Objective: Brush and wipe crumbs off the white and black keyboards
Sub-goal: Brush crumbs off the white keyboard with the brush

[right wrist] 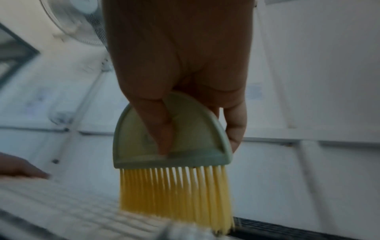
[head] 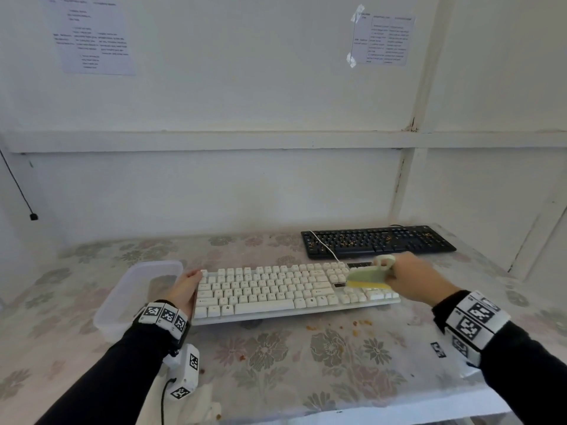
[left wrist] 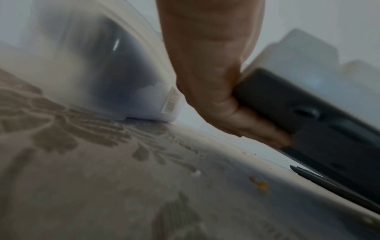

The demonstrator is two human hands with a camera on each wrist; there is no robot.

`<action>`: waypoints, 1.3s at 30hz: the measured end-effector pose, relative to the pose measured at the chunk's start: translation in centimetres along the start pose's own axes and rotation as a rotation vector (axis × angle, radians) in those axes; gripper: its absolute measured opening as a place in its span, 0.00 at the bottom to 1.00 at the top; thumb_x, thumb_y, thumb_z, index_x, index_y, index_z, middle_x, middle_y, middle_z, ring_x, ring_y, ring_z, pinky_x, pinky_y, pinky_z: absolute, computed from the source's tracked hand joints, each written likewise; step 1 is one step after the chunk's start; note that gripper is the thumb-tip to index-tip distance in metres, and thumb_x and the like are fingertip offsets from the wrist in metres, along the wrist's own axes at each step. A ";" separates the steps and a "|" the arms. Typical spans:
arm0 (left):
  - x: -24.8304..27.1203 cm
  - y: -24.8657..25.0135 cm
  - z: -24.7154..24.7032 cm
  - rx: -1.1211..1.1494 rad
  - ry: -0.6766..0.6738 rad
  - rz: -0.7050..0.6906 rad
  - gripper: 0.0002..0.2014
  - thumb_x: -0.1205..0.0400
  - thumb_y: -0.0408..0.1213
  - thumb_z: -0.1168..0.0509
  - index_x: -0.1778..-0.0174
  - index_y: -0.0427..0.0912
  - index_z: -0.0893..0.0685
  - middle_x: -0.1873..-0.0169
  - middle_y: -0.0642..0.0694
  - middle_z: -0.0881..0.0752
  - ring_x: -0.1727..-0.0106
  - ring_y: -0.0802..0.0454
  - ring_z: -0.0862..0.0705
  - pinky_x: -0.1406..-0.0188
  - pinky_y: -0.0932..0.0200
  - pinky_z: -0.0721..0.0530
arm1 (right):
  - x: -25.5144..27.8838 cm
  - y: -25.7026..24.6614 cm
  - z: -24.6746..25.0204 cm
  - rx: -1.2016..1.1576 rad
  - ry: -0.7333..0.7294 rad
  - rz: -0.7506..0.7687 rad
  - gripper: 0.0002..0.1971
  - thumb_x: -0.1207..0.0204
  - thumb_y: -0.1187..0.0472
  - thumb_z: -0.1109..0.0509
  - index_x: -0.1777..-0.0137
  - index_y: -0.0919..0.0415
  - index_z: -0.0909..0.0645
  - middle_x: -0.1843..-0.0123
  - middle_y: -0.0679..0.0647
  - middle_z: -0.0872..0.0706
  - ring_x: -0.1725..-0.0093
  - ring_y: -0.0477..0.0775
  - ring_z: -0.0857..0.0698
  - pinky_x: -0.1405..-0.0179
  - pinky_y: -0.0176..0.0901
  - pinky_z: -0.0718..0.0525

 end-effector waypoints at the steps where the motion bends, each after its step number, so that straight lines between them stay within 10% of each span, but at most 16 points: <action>1: -0.1 -0.1 -0.1 -0.012 0.008 0.001 0.07 0.12 0.32 0.47 0.41 0.40 0.27 0.56 0.38 0.20 0.50 0.40 0.20 0.40 0.38 0.24 | -0.1 -1.7 -0.3 -0.065 0.003 0.091 0.10 0.22 0.68 0.38 0.47 0.57 0.18 0.61 0.52 0.15 0.67 0.48 0.16 0.71 0.34 0.19; 4: -0.3 0.0 -0.3 -0.077 0.030 -0.006 0.10 0.12 0.29 0.50 0.52 0.38 0.24 0.55 0.37 0.21 0.60 0.45 0.22 0.41 0.40 0.23 | 0.2 -8.0 -1.2 -0.250 0.001 0.342 0.08 0.23 0.66 0.34 0.48 0.58 0.16 0.55 0.52 0.11 0.58 0.51 0.14 0.59 0.35 0.17; 8: -0.6 0.0 -0.1 -0.148 0.061 0.007 0.15 0.12 0.28 0.49 0.31 0.32 0.26 0.55 0.35 0.18 0.63 0.46 0.22 0.56 0.47 0.20 | -0.5 -15.5 -3.3 -0.298 -0.044 0.527 0.11 0.22 0.66 0.36 0.42 0.59 0.18 0.48 0.56 0.13 0.50 0.53 0.16 0.50 0.40 0.19; 13: -0.4 0.4 -0.1 -0.227 0.071 0.043 0.17 0.12 0.29 0.48 0.28 0.28 0.28 0.60 0.38 0.19 0.65 0.46 0.23 0.69 0.54 0.21 | -1.6 -18.7 -4.8 -0.207 0.006 0.550 0.16 0.23 0.70 0.40 0.40 0.56 0.19 0.47 0.60 0.14 0.49 0.62 0.17 0.51 0.52 0.17; 18: -0.2 1.0 0.0 -0.310 0.057 0.036 0.18 0.12 0.30 0.47 0.27 0.27 0.29 0.36 0.28 0.21 0.41 0.36 0.20 0.33 0.42 0.24 | -1.4 -14.5 -3.8 -0.067 0.004 0.456 0.16 0.25 0.73 0.40 0.51 0.51 0.20 0.50 0.52 0.15 0.54 0.51 0.21 0.59 0.40 0.24; 22: -0.2 0.9 -0.2 -0.359 0.047 -0.006 0.20 0.13 0.26 0.47 0.25 0.24 0.34 0.27 0.26 0.30 0.26 0.31 0.30 0.30 0.45 0.29 | -1.6 -10.9 -2.4 0.025 -0.048 0.296 0.12 0.28 0.73 0.41 0.56 0.55 0.23 0.55 0.54 0.17 0.55 0.55 0.17 0.70 0.36 0.26; 34: -1.5 0.7 0.6 -0.302 0.057 0.000 0.17 0.13 0.30 0.47 0.29 0.28 0.27 0.31 0.33 0.24 0.33 0.39 0.24 0.28 0.46 0.28 | -3.2 -20.6 -5.8 -0.230 -0.020 0.602 0.11 0.25 0.72 0.39 0.46 0.65 0.18 0.50 0.62 0.14 0.52 0.61 0.17 0.50 0.49 0.18; 39: -0.6 0.9 -0.3 -0.313 0.043 0.003 0.20 0.13 0.29 0.48 0.25 0.24 0.34 0.26 0.27 0.31 0.44 0.48 0.30 0.37 0.47 0.27 | -2.9 -15.5 -5.2 -0.234 0.020 0.562 0.14 0.23 0.71 0.39 0.46 0.56 0.17 0.50 0.52 0.13 0.55 0.46 0.22 0.58 0.33 0.28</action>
Point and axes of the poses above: each hand's wrist, its own x-axis away from the middle knuckle, its own z-axis out of the back of the hand, y = z × x, the point moved 2 cm from there along -x, towards the middle knuckle
